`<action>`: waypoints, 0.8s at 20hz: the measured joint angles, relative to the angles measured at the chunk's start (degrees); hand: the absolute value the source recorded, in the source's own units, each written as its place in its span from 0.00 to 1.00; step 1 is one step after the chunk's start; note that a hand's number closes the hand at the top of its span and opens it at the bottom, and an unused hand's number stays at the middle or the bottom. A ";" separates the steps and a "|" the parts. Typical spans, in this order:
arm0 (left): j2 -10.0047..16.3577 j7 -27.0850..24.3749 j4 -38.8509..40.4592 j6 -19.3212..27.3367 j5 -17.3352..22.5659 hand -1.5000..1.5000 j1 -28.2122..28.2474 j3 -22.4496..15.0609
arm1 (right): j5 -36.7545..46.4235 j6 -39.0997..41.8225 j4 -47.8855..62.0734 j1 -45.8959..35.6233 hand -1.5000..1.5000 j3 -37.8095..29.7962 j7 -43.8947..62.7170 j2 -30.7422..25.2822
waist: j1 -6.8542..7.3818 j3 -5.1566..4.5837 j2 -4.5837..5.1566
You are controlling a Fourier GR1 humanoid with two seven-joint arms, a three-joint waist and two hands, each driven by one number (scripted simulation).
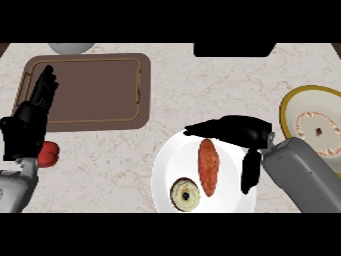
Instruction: Pick the sweet potato from the plate and place it in the bowl
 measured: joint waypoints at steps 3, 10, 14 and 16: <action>-1.31 0.92 -0.49 -0.72 -1.08 0.50 0.06 0.55 | 2.99 -0.38 1.51 0.52 0.00 -0.12 -0.51 2.58 | 0.01 0.00 0.00; -3.48 1.82 -1.54 -2.14 -3.68 0.50 0.31 1.84 | 9.83 -3.16 7.19 1.63 0.00 0.41 -4.45 7.45 | 0.04 0.00 0.02; -4.47 1.72 -1.23 -3.38 -4.58 0.50 0.28 3.18 | 13.51 -3.96 9.24 1.89 1.00 0.33 -7.45 8.39 | 0.02 0.00 0.01; -4.91 1.42 -1.06 -3.75 -4.83 0.50 0.14 3.37 | 16.02 -6.62 10.84 1.37 1.00 1.21 -10.43 8.50 | 0.04 -0.06 -0.09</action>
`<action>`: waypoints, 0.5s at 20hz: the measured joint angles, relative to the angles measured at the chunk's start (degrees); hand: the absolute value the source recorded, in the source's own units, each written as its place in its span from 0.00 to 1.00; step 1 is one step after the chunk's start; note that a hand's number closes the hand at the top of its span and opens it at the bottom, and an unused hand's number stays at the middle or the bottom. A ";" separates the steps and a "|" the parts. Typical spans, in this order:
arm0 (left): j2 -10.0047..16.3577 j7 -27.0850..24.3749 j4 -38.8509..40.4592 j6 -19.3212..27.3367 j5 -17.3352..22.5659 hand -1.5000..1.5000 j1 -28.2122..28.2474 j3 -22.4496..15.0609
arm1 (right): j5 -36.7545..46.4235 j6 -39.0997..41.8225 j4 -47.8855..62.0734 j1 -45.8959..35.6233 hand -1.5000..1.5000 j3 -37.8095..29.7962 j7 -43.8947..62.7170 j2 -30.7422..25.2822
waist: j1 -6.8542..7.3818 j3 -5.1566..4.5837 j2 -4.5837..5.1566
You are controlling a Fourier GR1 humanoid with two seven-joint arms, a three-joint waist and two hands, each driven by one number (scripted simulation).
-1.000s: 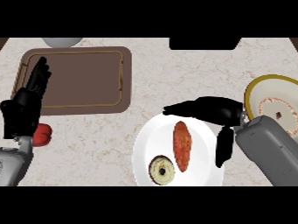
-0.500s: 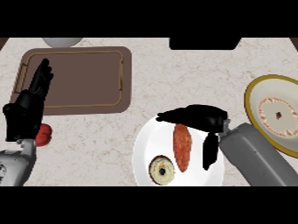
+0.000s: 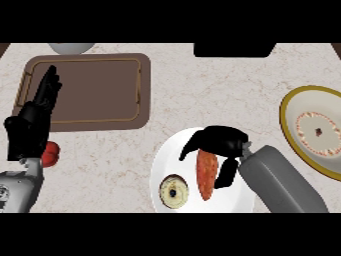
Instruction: Pick the sweet potato from the plate and place it in the bowl
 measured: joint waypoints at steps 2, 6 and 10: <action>-0.15 -1.21 0.80 -0.69 0.17 0.50 0.25 0.85 | 1.92 -2.02 0.86 -0.45 1.00 0.19 -2.10 0.35 | 0.00 -0.03 -0.08; -1.12 -1.59 0.86 -1.38 -0.66 0.50 0.57 1.45 | 4.47 -4.88 3.79 -1.41 1.00 -1.03 -5.74 1.96 | 0.03 -0.04 -0.20; -1.96 -1.40 0.99 -1.95 -1.66 0.50 0.23 2.10 | 5.54 -5.38 3.13 -0.10 1.00 -2.39 -8.82 2.21 | -0.03 0.00 -0.24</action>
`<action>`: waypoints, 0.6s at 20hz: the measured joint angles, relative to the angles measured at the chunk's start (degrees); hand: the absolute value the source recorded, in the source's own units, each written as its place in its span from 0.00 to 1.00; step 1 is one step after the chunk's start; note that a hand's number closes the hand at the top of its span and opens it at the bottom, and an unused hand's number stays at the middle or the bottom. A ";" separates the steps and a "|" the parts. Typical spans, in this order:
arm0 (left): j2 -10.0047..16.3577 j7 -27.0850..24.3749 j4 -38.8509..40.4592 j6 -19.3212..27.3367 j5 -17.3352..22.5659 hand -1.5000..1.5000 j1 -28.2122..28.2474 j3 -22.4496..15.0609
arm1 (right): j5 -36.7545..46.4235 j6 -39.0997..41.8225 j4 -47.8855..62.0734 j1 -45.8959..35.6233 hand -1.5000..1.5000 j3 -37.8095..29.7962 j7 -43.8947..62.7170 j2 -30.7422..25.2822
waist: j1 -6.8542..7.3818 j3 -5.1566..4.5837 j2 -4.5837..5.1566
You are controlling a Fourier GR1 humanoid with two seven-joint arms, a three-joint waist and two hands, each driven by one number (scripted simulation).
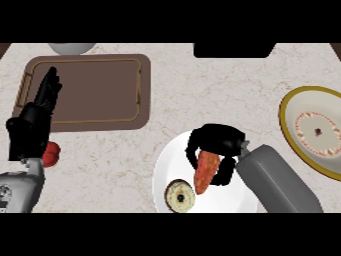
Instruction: Pick the sweet potato from the plate and place it in the bowl
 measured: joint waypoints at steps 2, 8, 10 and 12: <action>-0.42 0.23 -0.43 -0.46 -0.29 0.50 0.35 0.34 | 0.40 0.81 -1.45 0.86 1.00 -0.69 -0.25 0.31 | -0.04 0.02 0.07; -0.34 0.66 -0.92 -0.27 -0.63 0.50 1.08 0.65 | 0.92 -6.60 -0.91 3.33 1.00 -6.89 21.64 8.08 | -1.05 -0.15 -0.52; -0.15 0.69 -0.89 -0.40 -0.62 0.50 1.03 0.76 | 1.03 -10.80 -1.64 3.97 1.00 -7.96 29.84 9.10 | -1.00 -0.19 -0.67; -0.25 0.64 -0.61 -0.53 -0.63 0.50 0.82 0.61 | 0.32 -15.44 -3.20 4.17 1.00 -7.61 37.86 9.61 | -0.65 -0.15 -0.60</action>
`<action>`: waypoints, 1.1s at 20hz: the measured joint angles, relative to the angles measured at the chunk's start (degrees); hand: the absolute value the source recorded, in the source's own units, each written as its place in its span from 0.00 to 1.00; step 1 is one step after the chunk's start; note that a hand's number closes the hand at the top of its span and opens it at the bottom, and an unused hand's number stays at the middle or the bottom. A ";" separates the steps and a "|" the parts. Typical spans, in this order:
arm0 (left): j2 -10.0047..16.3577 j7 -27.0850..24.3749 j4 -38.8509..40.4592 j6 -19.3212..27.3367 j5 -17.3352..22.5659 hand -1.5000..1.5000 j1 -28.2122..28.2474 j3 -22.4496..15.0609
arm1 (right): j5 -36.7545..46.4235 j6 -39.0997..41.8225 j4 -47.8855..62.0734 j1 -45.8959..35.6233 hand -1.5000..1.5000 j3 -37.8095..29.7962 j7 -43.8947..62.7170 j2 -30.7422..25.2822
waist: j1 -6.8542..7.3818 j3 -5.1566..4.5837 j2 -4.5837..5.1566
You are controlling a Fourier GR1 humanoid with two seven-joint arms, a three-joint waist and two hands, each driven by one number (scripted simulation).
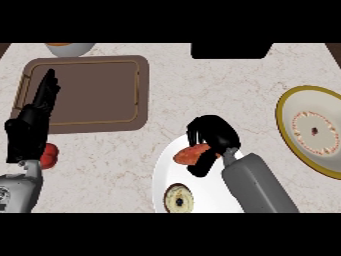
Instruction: Pick the sweet potato from the plate and place it in the bowl
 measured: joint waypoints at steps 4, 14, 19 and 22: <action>-0.19 -0.04 0.16 -0.28 0.06 0.50 -0.40 -0.28 | -3.21 -11.65 -5.35 0.21 1.00 3.31 13.68 0.58 | 1.05 0.14 0.10; 0.19 -0.19 0.62 -0.81 0.32 0.50 -0.30 0.43 | 7.52 -33.82 -20.25 -5.25 1.00 14.85 46.83 0.82 | 0.57 0.08 0.02; 0.27 0.20 -0.26 -0.91 0.23 0.50 -0.22 0.77 | 16.87 -33.49 -24.46 -5.58 1.00 14.96 52.46 0.55 | 0.21 0.13 0.34; 0.01 0.29 -1.22 -0.77 0.06 0.50 0.56 0.78 | 20.24 -33.08 -28.10 -3.63 1.00 12.35 52.99 0.55 | 0.01 0.16 0.47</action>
